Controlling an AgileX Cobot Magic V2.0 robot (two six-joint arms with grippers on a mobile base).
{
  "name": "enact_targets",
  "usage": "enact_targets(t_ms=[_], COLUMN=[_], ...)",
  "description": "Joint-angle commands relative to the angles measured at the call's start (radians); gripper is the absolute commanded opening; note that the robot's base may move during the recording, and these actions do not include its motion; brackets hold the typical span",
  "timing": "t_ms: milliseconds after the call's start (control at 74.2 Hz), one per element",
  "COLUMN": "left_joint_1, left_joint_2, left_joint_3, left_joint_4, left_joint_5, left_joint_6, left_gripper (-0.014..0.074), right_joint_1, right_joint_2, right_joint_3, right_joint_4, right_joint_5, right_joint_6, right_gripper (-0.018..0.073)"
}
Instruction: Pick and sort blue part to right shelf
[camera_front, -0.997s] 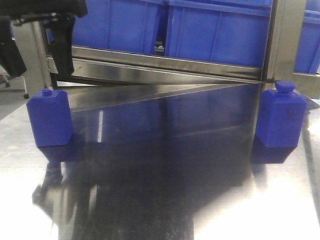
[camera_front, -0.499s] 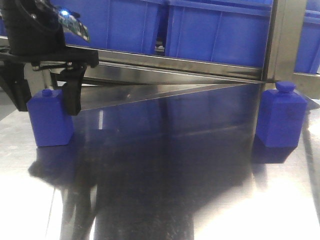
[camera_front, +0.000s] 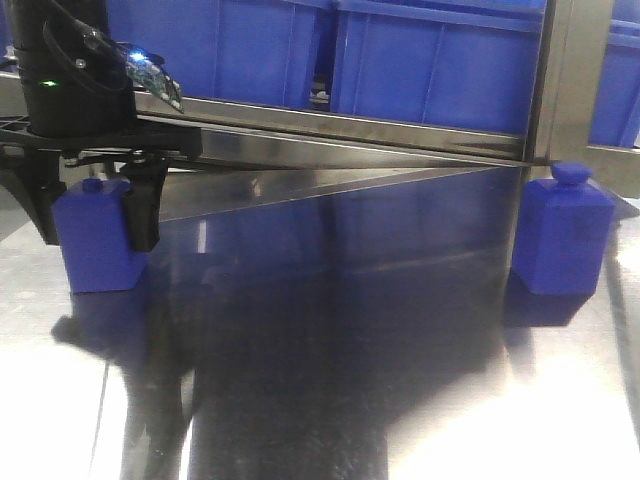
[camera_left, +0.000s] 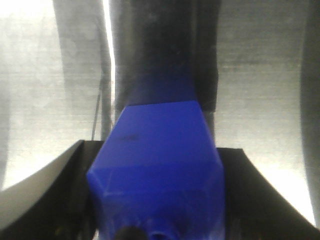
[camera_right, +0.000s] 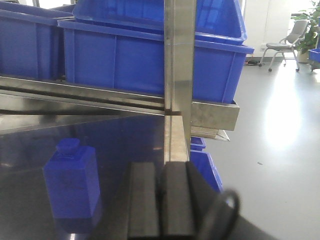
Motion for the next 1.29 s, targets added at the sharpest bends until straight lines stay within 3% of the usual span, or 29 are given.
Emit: enact_targets(t_ms=[0,148,323,553,782,997,1280], left_joint_1=[0.004,0.004,-0.002,-0.038,-0.09,-0.091,-0.091], left_joint_2=[-0.046,-0.046,-0.063,-0.205,-0.429,-0.637,-0.891], left_joint_3=[-0.022,-0.024,-0.052,-0.052,-0.01,0.128,0.384], left_joint_4=[-0.003,-0.003,-0.003,0.025,0.12,0.119,0.111], left_joint_5=[0.003,0.018,0.081,0.074,-0.022,-0.146,-0.296], left_joint_6=[-0.013,-0.013,0.008,0.073,0.093,0.093,0.093], left_gripper=[0.0293,0.0185,0.0183,0.0183,0.0183,0.0185,0.0258], right_joint_1=[-0.003,-0.003,-0.003,-0.003,-0.003,-0.003,-0.003], right_joint_2=[-0.021,-0.021,-0.021,-0.021,-0.021,-0.021,-0.021], right_joint_3=[-0.023,-0.023,-0.023,-0.023,-0.023,-0.023,-0.023], right_joint_4=[-0.003,-0.003,-0.003,-0.003,-0.003,-0.003,0.002], right_joint_5=[-0.09,-0.09,-0.09,-0.082,-0.048,-0.023,-0.074], right_joint_6=[-0.006,-0.006,-0.006,-0.006,-0.006,-0.006,-0.006], right_gripper=[0.006,0.006,0.006,0.006,0.006,0.006,0.006])
